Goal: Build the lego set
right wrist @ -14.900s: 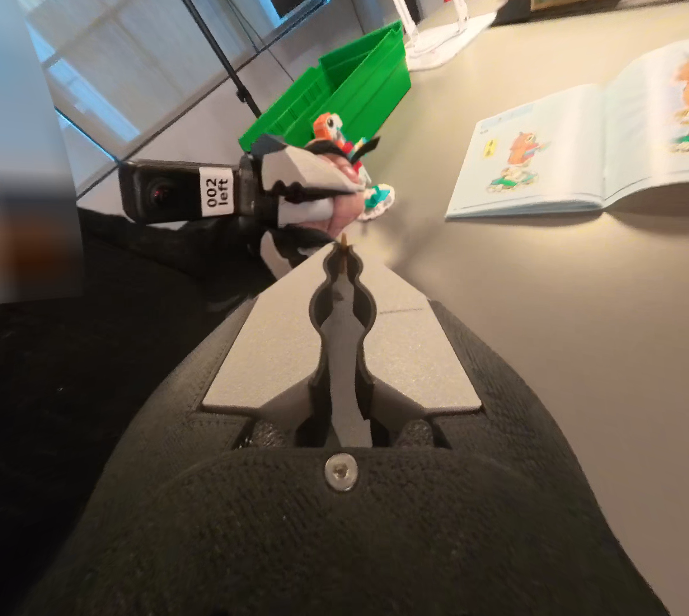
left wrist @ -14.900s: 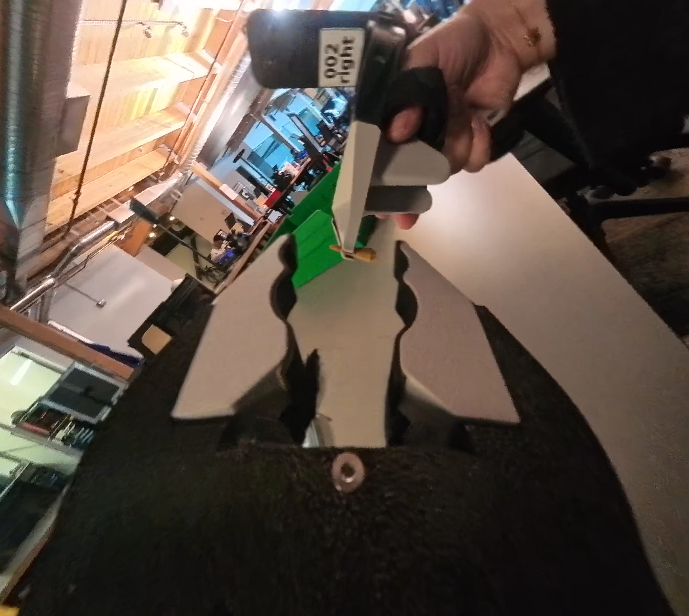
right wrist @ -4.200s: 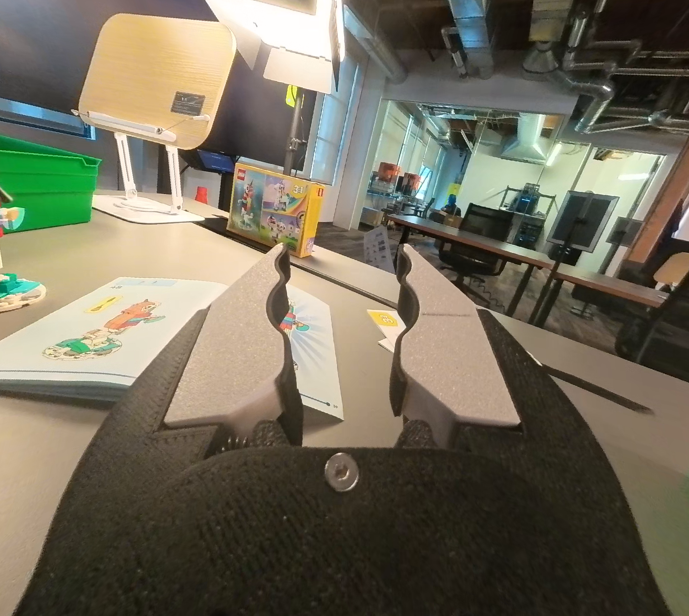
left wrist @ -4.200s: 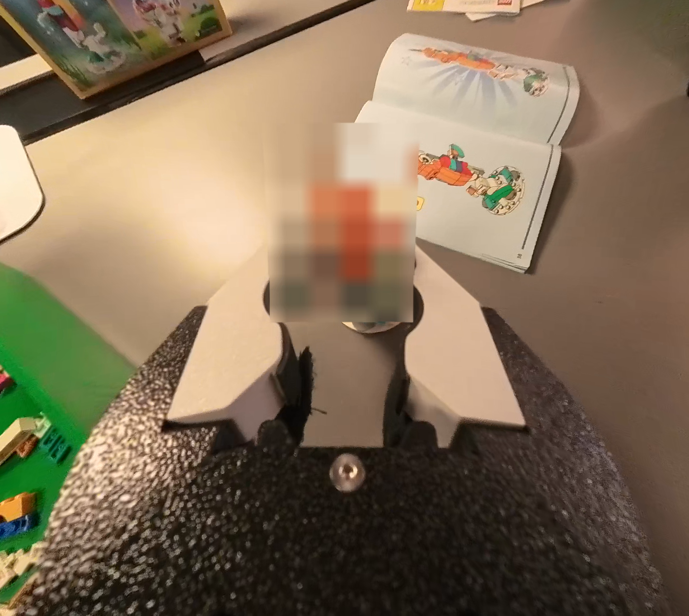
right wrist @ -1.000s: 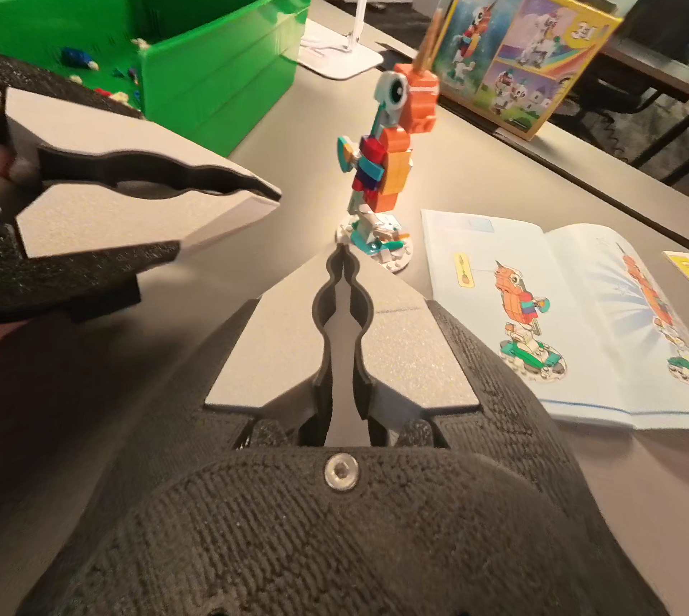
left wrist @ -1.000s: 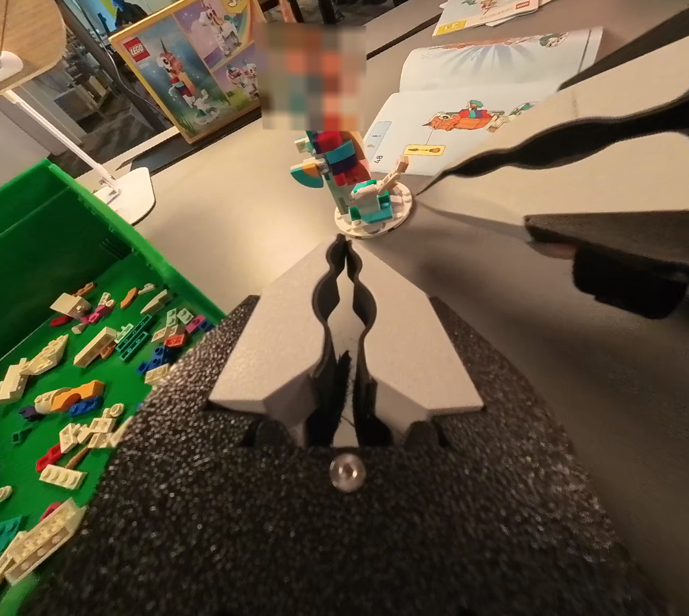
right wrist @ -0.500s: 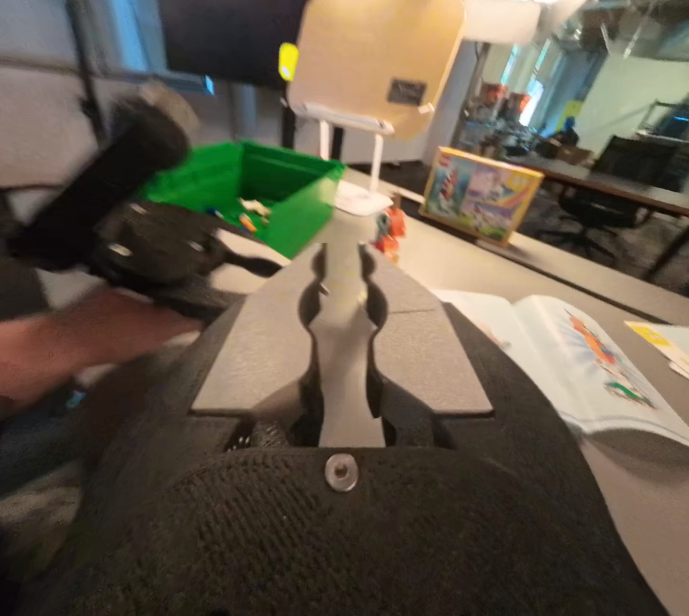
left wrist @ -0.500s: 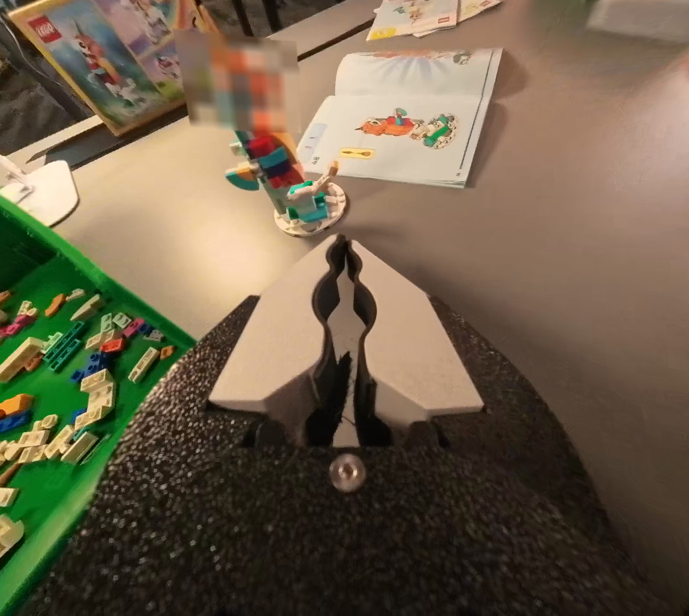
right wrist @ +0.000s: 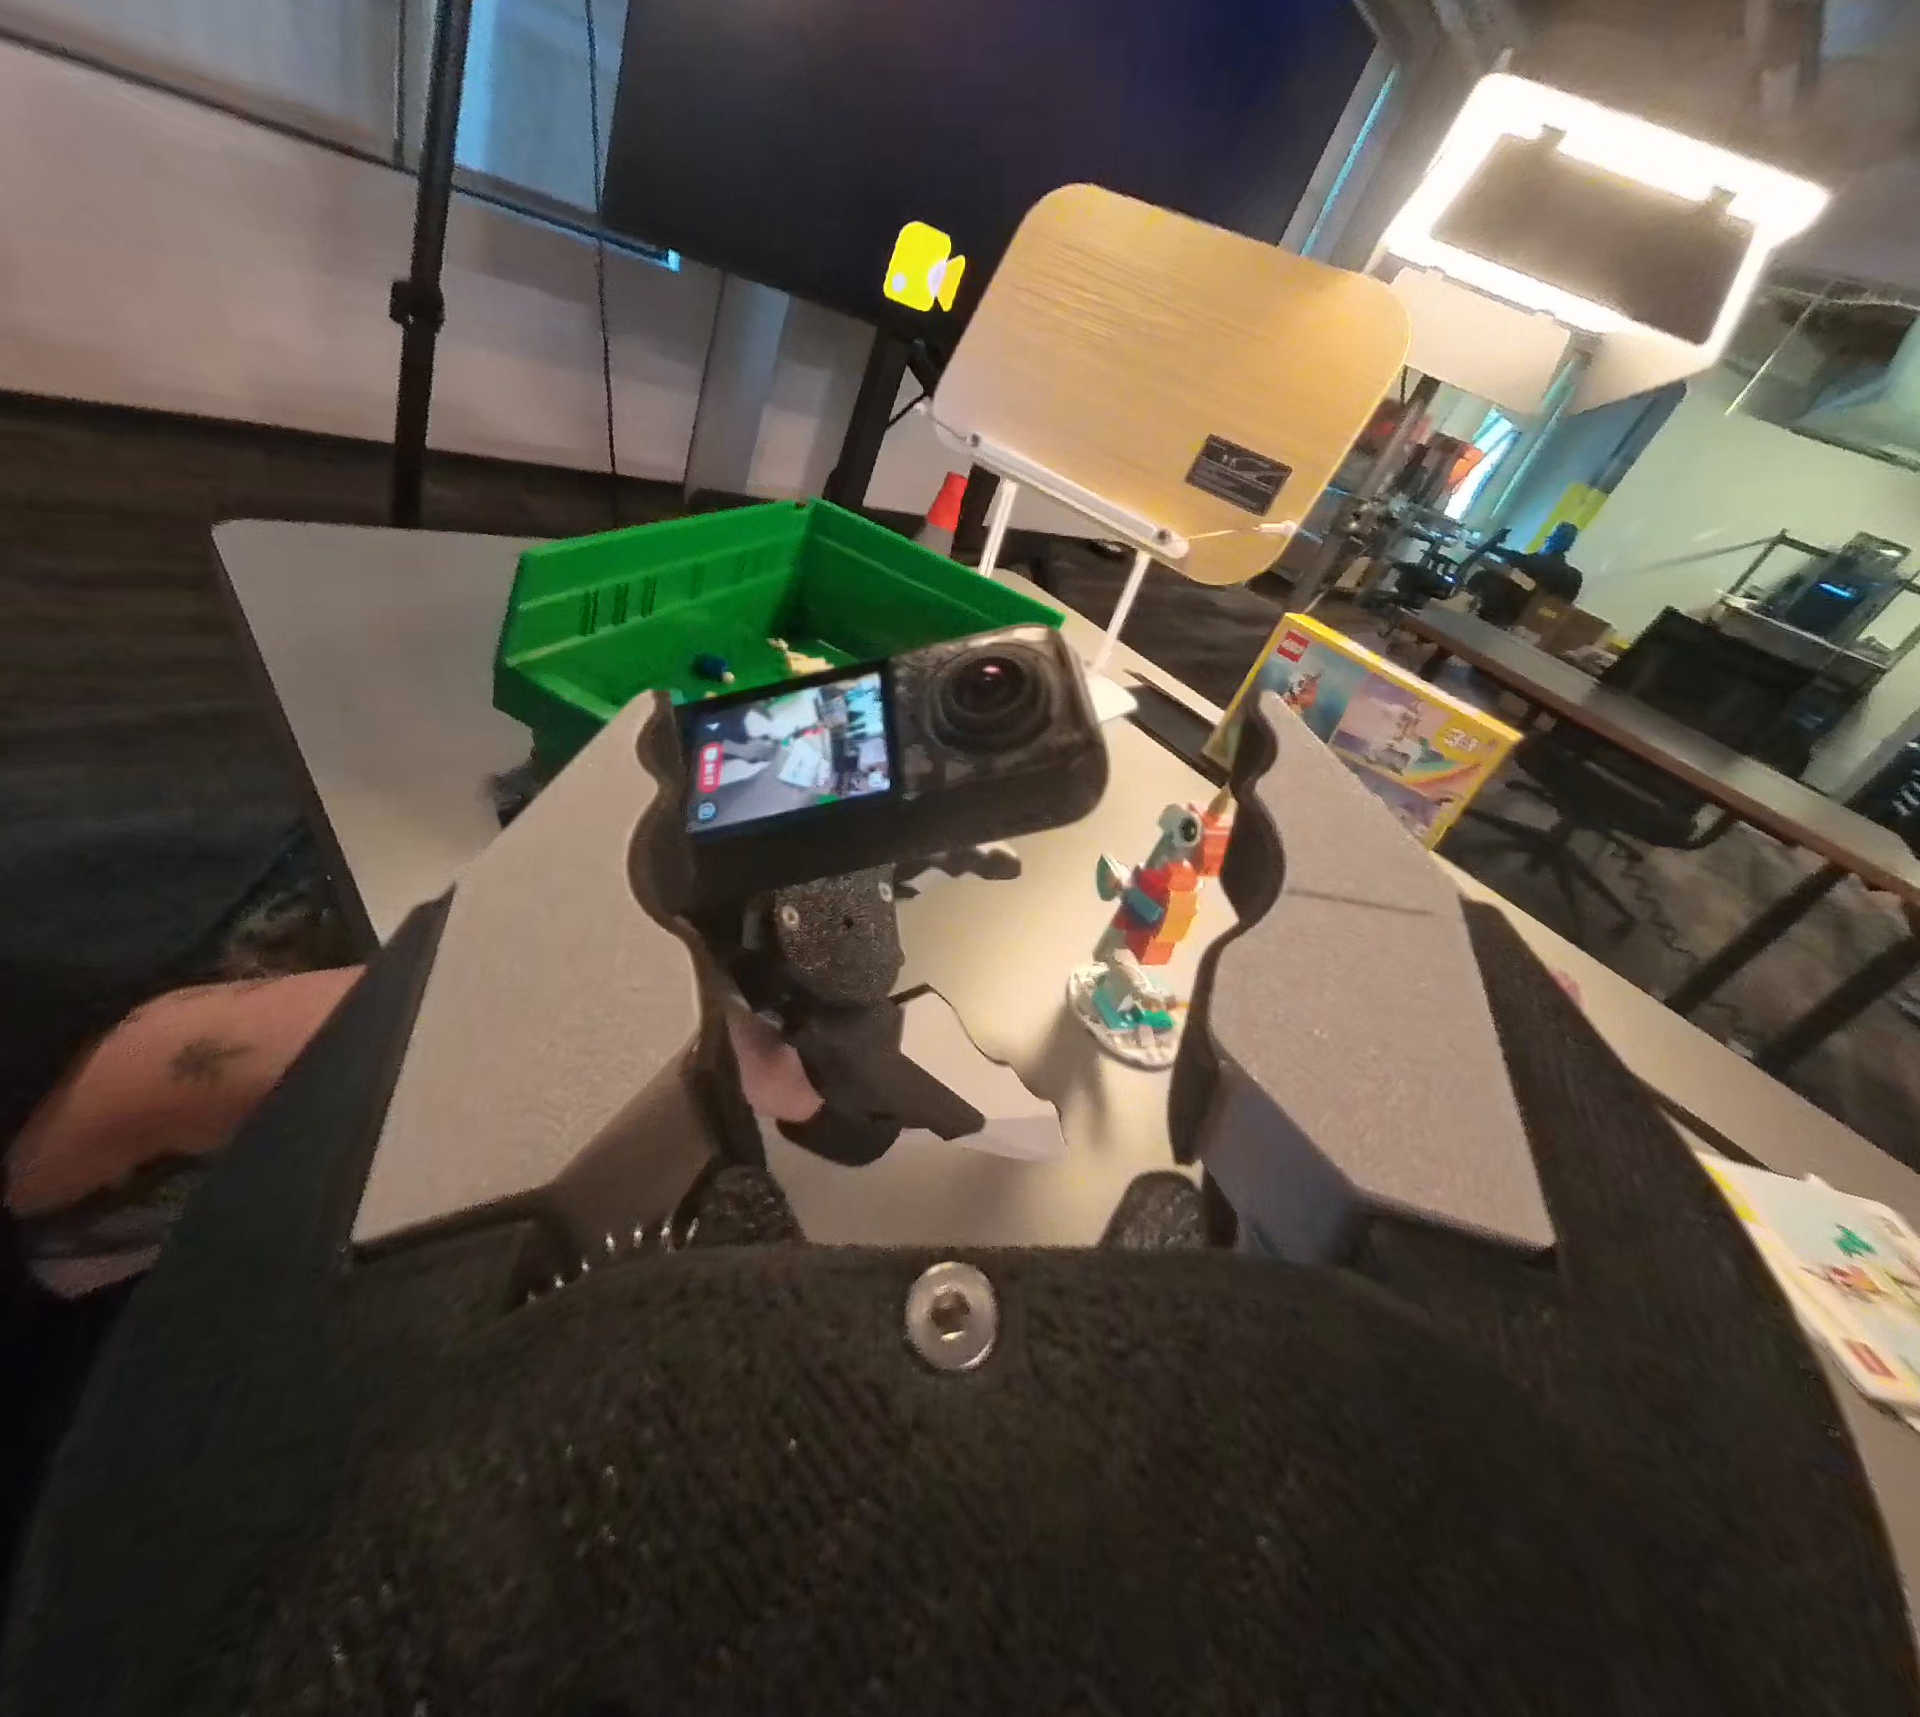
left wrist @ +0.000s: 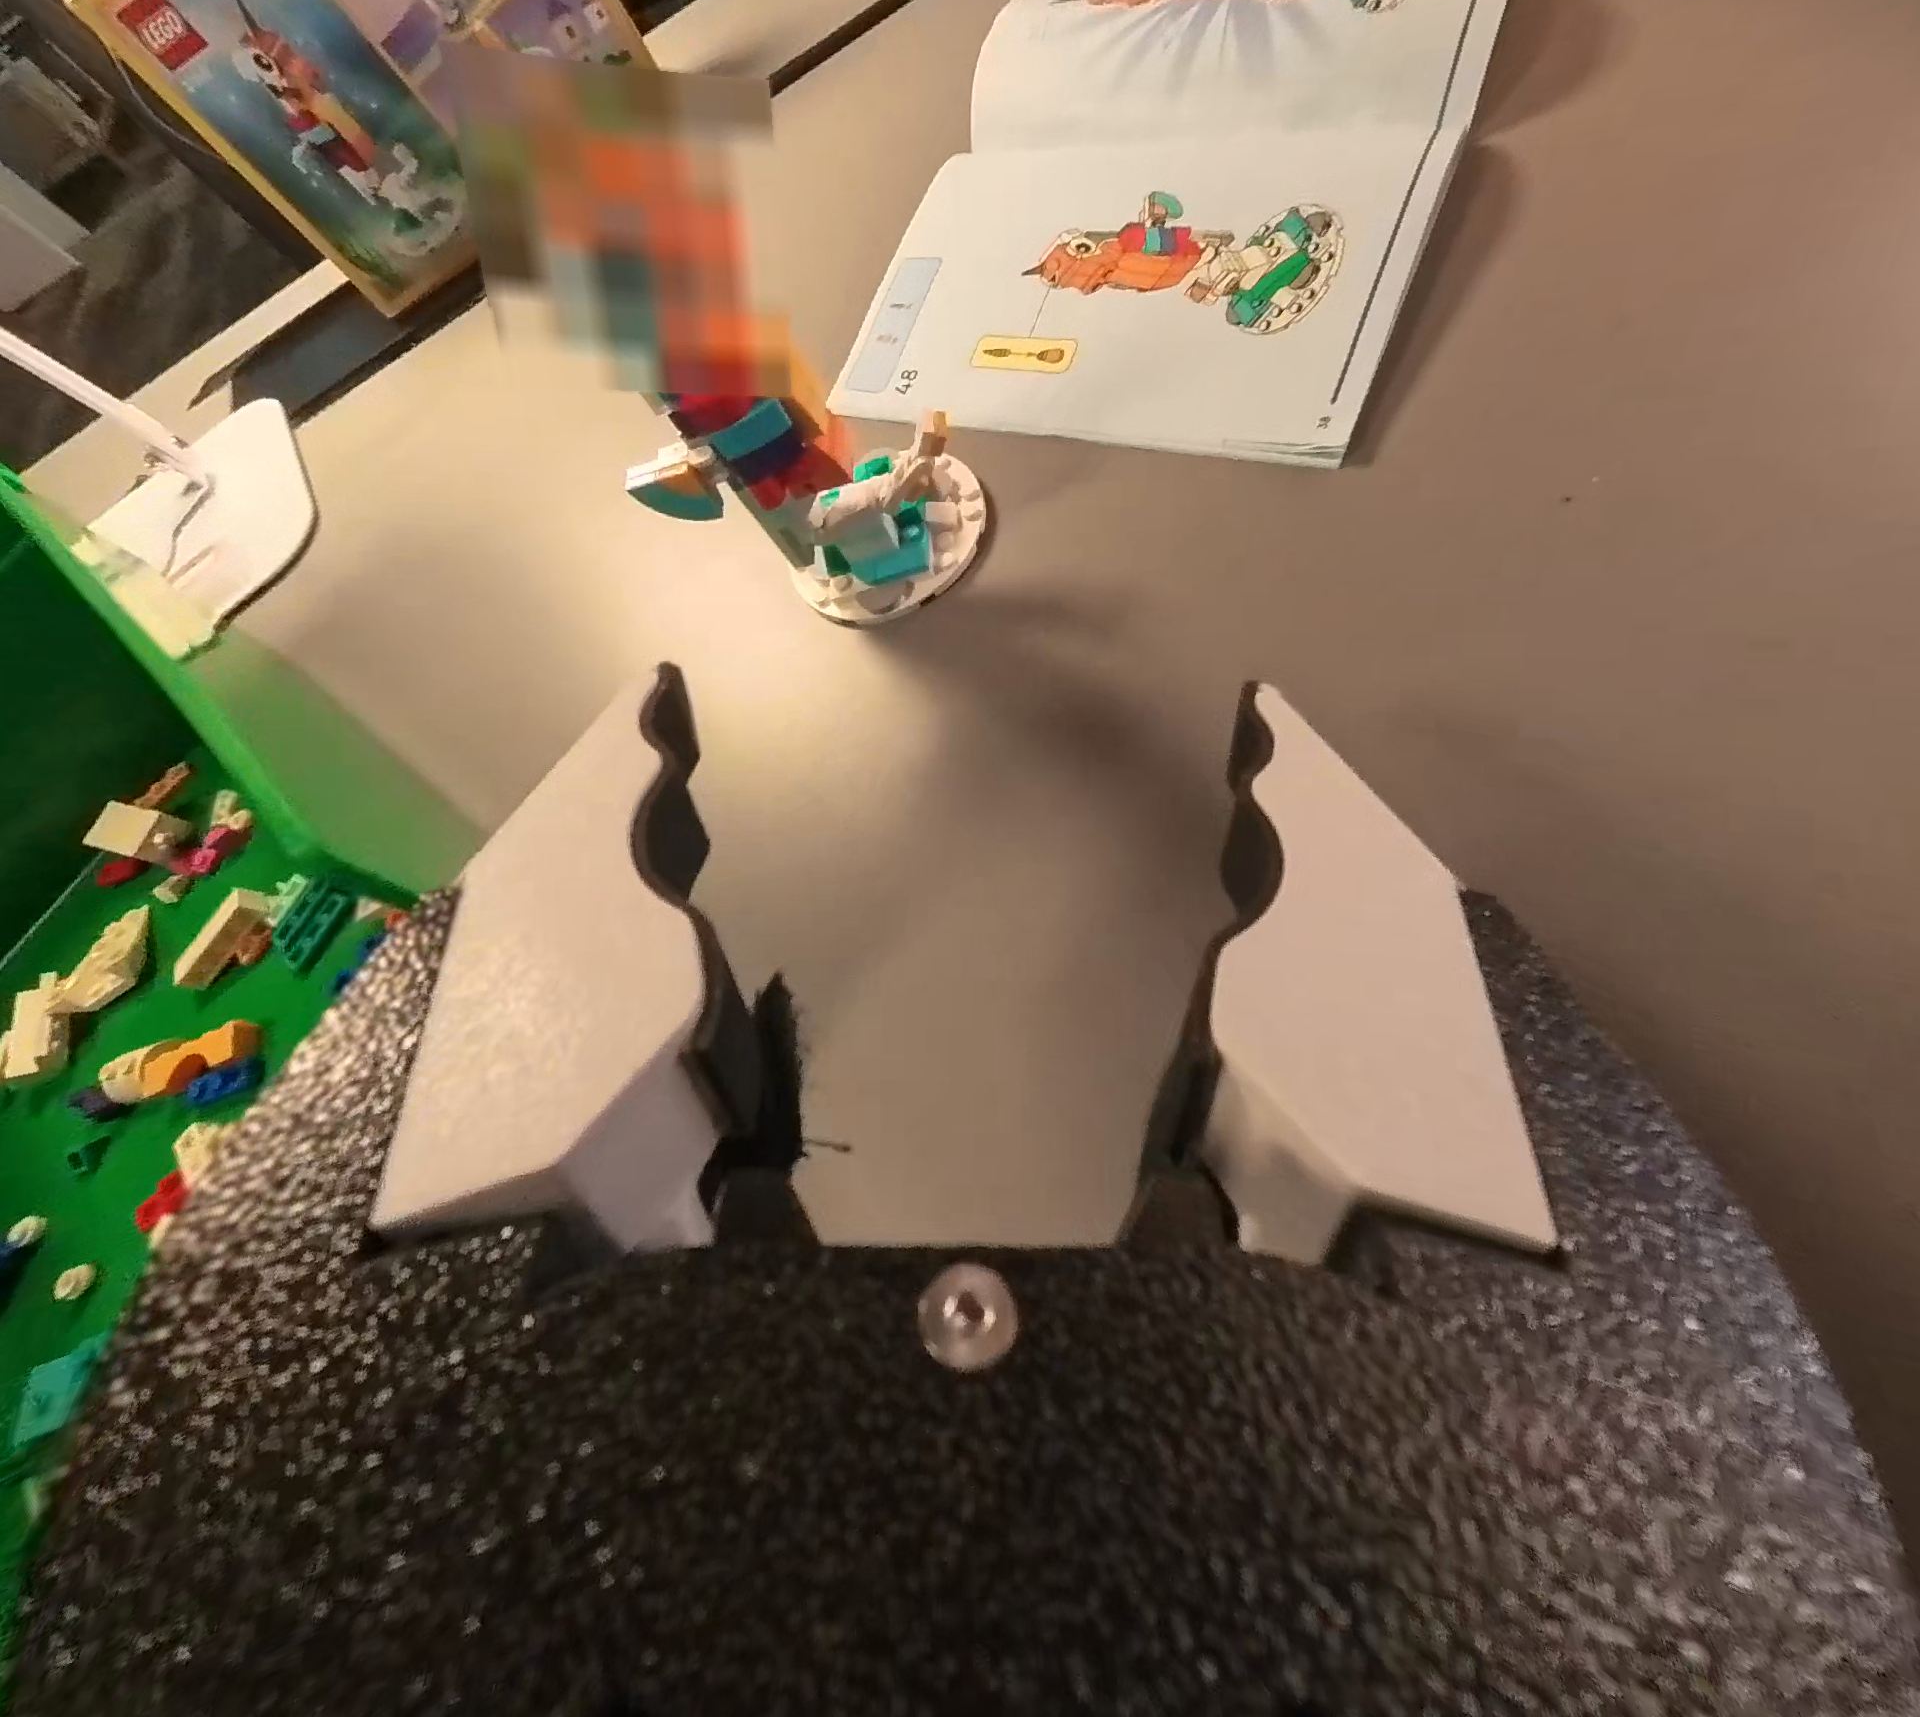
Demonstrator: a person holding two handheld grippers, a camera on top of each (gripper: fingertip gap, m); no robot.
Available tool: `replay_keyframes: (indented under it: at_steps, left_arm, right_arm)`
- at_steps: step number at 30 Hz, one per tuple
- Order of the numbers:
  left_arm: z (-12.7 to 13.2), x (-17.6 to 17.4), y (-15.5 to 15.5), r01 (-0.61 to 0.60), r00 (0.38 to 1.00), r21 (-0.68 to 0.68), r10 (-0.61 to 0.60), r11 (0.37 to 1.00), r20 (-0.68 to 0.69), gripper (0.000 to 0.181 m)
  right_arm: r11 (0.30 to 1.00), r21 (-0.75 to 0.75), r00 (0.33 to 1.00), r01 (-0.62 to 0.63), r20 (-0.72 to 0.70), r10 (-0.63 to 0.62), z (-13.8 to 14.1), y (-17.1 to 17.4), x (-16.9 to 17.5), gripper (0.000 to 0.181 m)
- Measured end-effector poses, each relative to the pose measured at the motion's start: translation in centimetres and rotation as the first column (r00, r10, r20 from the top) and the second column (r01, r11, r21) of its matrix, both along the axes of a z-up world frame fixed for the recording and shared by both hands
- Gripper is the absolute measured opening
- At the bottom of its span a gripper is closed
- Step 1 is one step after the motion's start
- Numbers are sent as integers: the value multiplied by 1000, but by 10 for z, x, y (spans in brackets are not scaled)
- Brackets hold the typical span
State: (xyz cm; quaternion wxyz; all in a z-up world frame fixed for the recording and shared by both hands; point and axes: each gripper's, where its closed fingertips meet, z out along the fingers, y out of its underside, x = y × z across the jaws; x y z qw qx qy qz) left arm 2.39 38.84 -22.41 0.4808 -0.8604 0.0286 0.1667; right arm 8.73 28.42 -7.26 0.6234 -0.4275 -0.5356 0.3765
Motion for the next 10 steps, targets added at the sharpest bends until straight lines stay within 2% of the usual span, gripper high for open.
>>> replay_keyframes:
  at_steps: [5,10]
  left_arm:
    - [-9,-5,-2,-26,999,-40,24,999,-45,101]
    - [-12,-8,-4,-45,997,-53,42,998,-65,100]
  right_arm:
    - [994,89,997,56,49,-60,-10,1,-6,112]
    - [998,43,992,46,113,-51,-26,4,-11,117]
